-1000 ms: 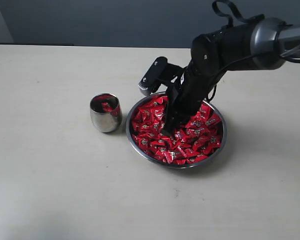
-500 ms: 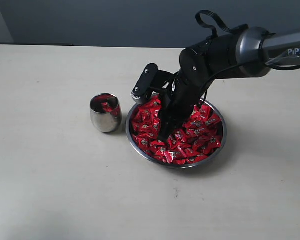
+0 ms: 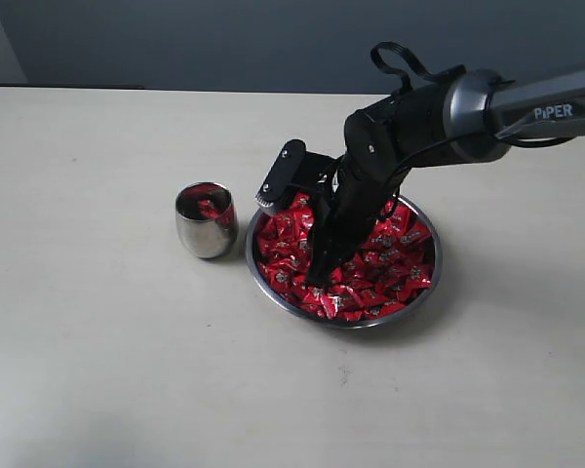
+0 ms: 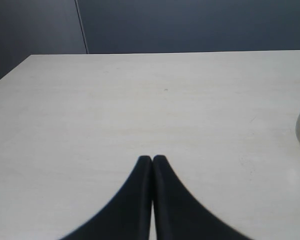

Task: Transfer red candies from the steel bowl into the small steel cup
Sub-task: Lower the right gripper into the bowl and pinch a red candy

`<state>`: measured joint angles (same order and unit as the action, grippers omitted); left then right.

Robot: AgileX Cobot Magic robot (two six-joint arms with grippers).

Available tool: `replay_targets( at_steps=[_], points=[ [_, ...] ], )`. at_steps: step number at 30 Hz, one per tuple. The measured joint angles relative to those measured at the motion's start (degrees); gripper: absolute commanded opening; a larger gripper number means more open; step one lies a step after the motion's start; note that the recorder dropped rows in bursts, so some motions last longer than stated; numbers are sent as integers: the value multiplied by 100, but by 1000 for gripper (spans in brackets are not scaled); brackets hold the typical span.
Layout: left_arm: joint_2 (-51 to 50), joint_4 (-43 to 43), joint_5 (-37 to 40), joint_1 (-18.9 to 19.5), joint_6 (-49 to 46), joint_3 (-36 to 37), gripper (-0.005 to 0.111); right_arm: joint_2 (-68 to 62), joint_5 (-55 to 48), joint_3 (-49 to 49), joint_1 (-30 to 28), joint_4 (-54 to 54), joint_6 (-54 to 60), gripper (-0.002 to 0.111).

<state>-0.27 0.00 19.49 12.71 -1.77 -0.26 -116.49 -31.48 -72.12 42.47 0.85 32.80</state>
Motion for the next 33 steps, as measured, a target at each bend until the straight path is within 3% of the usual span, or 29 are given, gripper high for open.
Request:
replay_targets(
  at_steps=[15,16,18,19,33],
  points=[
    [0,0,0,0,0,0,0,0,0,0,0,-141,-246,31],
    [0,0,0,0,0,0,0,0,0,0,0,-141,-261,28],
    [0,0,0,0,0,0,0,0,0,0,0,-141,-281,12],
    [0,0,0,0,0,0,0,0,0,0,0,-141,-281,-1],
    [0,0,0,0,0,0,0,12,0,0,0,-141,-318,-1]
  ],
)
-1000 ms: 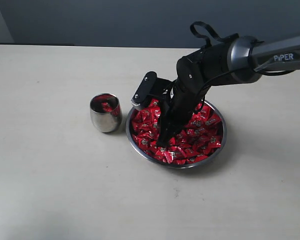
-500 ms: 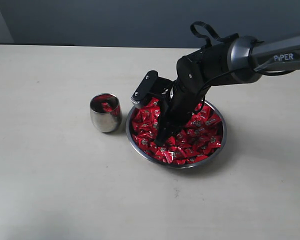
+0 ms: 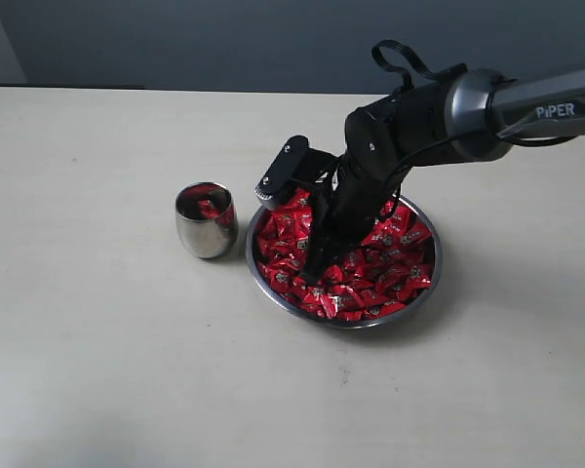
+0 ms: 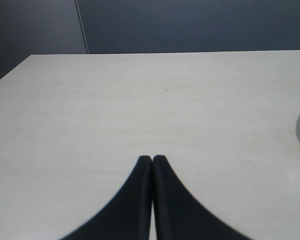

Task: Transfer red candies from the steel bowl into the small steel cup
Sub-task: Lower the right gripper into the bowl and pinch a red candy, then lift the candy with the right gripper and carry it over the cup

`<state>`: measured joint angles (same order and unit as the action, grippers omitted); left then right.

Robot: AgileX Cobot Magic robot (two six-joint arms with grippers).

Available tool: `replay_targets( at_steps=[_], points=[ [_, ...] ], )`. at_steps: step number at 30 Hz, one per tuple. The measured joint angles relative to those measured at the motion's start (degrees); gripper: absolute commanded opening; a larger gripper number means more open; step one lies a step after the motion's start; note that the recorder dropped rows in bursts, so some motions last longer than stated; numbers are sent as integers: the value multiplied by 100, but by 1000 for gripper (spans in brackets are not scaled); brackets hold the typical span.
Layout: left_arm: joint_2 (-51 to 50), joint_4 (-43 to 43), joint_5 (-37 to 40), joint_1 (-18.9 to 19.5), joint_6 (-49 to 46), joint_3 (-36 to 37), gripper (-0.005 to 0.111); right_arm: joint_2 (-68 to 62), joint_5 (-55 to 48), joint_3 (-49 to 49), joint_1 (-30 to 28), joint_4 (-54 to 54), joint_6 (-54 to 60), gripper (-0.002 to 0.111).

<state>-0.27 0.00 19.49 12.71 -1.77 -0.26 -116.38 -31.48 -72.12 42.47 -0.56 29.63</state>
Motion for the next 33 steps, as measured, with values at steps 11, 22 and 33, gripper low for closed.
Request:
replay_targets(
  at_steps=[11,22,33],
  points=[
    [0,0,0,0,0,0,0,357,-10,0,0,0,-117,-1],
    [0,0,0,0,0,0,0,739,-20,0,3,895,-1324,-1],
    [0,0,0,0,0,0,0,874,-230,-683,3,212,-1527,-1]
  ],
)
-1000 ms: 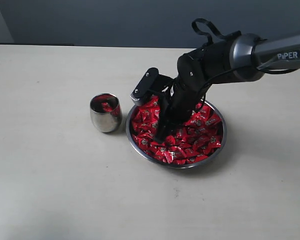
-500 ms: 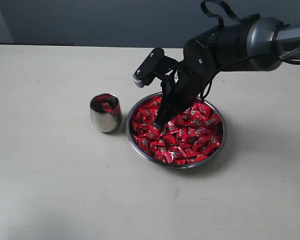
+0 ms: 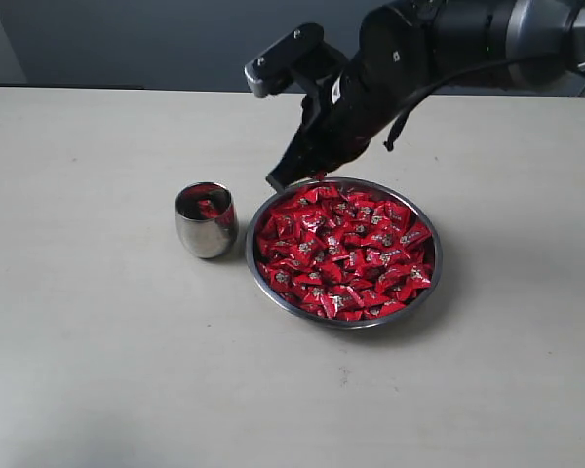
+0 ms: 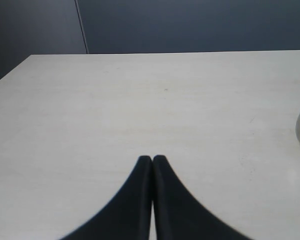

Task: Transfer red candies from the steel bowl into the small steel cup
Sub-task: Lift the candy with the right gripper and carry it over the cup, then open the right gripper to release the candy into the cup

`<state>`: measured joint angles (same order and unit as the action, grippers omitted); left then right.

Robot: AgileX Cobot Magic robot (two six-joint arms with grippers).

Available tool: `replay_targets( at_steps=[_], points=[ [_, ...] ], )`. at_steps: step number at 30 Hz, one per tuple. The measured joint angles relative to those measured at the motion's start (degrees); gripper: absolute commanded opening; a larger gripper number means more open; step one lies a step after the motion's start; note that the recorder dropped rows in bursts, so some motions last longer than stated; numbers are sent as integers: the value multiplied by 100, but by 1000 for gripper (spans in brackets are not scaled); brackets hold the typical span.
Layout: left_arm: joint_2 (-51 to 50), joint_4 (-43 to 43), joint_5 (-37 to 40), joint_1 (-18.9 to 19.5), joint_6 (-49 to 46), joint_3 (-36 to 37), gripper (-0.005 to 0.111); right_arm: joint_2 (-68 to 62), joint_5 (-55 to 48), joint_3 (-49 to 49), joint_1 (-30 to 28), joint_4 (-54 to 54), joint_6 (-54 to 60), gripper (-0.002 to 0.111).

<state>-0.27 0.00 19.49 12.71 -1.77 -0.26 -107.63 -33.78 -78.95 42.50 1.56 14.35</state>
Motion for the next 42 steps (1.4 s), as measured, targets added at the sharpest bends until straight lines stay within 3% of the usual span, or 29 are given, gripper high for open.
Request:
replay_targets(
  at_steps=[13,23,42],
  points=[
    [0,0,0,0,0,0,0,-325,-477,-1476,96,-2246,957,-1],
    [0,0,0,0,0,0,0,-1239,-943,-1925,616,-2312,1061,-1],
    [0,0,0,0,0,0,0,-1708,-716,-2095,620,-2009,1074,-1]
  ],
)
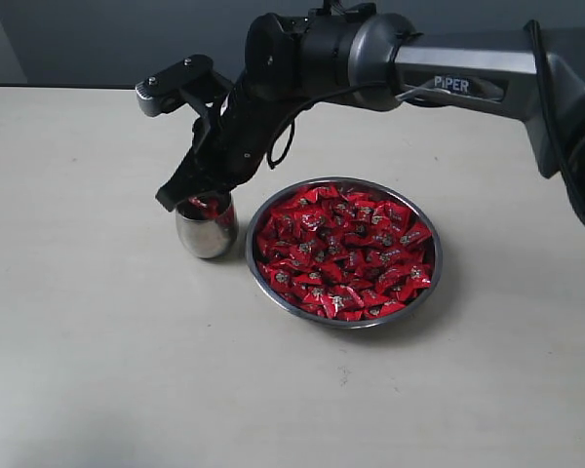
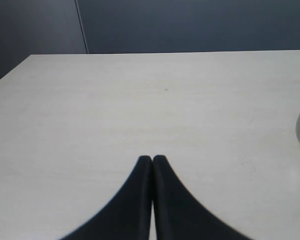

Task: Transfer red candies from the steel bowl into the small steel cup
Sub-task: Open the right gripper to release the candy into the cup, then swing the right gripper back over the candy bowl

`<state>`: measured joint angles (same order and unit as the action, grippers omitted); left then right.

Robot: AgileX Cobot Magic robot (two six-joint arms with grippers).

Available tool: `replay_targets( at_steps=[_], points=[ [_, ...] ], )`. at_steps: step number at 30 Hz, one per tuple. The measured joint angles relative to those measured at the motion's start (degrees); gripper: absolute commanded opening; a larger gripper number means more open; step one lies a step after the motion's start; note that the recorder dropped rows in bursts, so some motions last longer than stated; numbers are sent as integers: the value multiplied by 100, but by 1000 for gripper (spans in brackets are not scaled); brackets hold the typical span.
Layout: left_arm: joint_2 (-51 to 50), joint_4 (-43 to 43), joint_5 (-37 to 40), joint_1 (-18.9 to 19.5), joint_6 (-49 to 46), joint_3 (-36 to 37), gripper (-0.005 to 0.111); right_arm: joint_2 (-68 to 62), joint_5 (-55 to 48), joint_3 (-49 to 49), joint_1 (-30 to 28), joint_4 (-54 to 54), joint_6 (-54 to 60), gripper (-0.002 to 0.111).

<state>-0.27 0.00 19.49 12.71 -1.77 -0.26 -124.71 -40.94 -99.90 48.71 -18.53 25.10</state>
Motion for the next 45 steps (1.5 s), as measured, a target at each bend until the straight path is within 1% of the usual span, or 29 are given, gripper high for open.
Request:
replay_targets(
  at_steps=[4,6,7,8,9,11,17,23,25,33,35,38,42,45],
  points=[
    [0,0,0,0,0,0,0,0,122,-5,0,54,0,0],
    [0,0,0,0,0,0,0,0,136,-5,0,91,0,10],
    [0,0,0,0,0,0,0,0,136,-5,0,105,0,20],
    [0,0,0,0,0,0,0,0,136,-5,0,105,0,24],
    [0,0,0,0,0,0,0,0,136,-5,0,116,0,32],
    [0,0,0,0,0,0,0,0,113,-5,0,128,0,39],
    [0,0,0,0,0,0,0,45,-34,-5,0,225,0,38],
    [0,0,0,0,0,0,0,457,-76,-5,-59,541,-193,38],
    [0,0,0,0,0,0,0,687,-163,-5,-213,491,-258,38],
    [0,0,0,0,0,0,0,1454,-588,36,-1196,236,-308,38],
    [0,0,0,0,0,0,0,1629,-588,227,-1420,74,-272,38],
    [0,0,0,0,0,0,0,1961,-342,784,-1710,-54,-212,38],
    [0,0,0,0,0,0,0,2397,330,1941,-1966,-162,-165,38],
    [0,0,0,0,0,0,0,2592,892,2829,-2033,-209,-67,38]
  ],
)
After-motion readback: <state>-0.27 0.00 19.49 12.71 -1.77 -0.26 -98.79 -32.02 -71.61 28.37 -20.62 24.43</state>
